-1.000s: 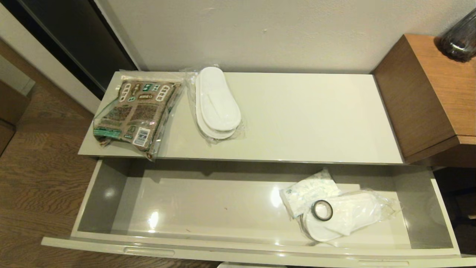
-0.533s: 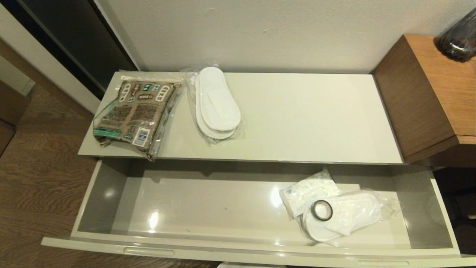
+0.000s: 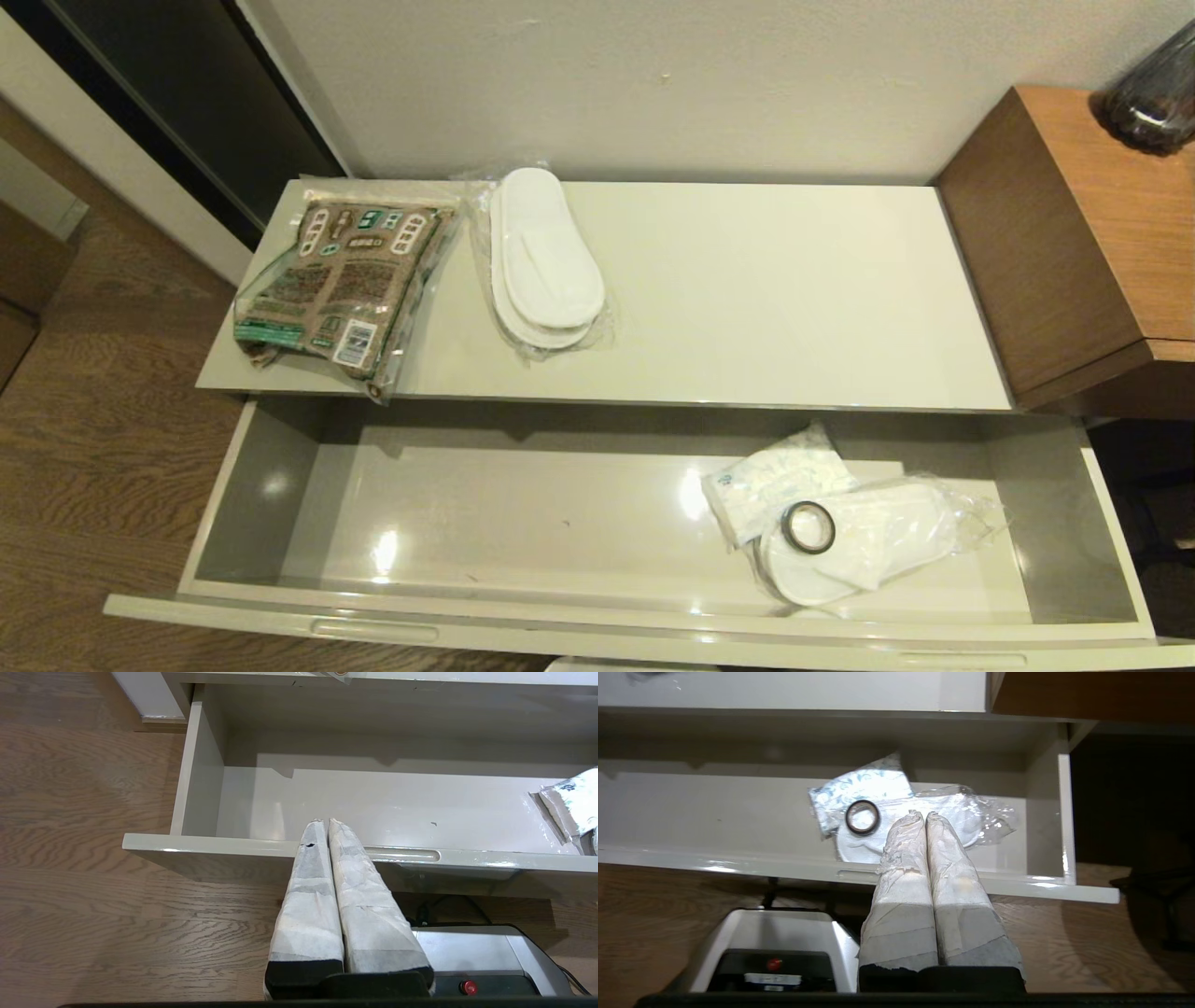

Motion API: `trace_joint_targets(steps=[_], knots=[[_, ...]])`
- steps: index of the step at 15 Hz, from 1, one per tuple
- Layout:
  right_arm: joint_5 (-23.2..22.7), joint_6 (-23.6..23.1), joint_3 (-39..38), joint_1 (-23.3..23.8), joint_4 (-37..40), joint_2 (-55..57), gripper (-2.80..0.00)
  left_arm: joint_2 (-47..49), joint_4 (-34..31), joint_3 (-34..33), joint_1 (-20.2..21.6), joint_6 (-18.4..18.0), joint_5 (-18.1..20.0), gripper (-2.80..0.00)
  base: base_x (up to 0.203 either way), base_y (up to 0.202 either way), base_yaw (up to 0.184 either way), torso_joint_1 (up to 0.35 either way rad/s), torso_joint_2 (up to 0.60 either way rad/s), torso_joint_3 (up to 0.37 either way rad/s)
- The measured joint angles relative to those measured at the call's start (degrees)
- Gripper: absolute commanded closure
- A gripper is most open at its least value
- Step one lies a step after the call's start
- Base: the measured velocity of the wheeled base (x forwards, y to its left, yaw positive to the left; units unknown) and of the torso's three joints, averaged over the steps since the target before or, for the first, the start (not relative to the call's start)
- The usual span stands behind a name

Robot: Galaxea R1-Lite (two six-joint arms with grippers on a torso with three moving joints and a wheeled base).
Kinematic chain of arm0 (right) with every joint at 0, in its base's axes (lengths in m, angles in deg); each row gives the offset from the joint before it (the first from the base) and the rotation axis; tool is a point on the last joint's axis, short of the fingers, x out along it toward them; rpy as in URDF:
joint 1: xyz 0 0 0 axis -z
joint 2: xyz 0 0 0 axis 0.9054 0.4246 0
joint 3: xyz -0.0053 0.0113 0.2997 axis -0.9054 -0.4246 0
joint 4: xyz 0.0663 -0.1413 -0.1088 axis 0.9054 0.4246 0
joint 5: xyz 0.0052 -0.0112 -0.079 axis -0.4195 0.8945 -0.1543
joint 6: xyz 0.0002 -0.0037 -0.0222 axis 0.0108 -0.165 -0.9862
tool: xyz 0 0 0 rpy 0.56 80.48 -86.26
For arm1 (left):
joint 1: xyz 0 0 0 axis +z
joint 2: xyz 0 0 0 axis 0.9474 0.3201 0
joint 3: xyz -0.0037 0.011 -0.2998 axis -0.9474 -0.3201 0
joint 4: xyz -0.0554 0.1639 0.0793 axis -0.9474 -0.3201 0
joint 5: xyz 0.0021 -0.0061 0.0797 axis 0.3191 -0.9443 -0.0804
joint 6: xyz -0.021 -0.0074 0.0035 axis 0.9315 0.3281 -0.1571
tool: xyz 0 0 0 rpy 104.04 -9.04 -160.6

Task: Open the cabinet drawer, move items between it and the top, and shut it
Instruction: Pick up the disposable slippers on the table

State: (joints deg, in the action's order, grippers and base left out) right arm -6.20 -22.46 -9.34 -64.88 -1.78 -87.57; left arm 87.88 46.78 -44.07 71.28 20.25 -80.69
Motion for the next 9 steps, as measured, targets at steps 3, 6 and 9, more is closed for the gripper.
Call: trace_joint_targets(steps=[3, 6, 9], knots=[[0.0, -2.05, -4.44, 0.02, -3.86, -0.12, 0.0, 0.0, 0.0, -0.06, -0.06, 0.0, 0.04, 0.0, 0.0, 0.0, 0.0, 0.0, 0.0, 0.0], [0.9, -4.48, -15.32, 0.0, -15.35, -0.16, 0.0, 0.0, 0.0, -0.05, -0.05, 0.0, 0.02, 0.0, 0.0, 0.0, 0.0, 0.0, 0.0, 0.0], [1.72, -3.64, -19.5, 0.0, -20.96, -0.16, 0.0, 0.0, 0.0, 0.02, -0.06, 0.02, 0.02, 0.0, 0.0, 0.0, 0.0, 0.0, 0.0, 0.0]])
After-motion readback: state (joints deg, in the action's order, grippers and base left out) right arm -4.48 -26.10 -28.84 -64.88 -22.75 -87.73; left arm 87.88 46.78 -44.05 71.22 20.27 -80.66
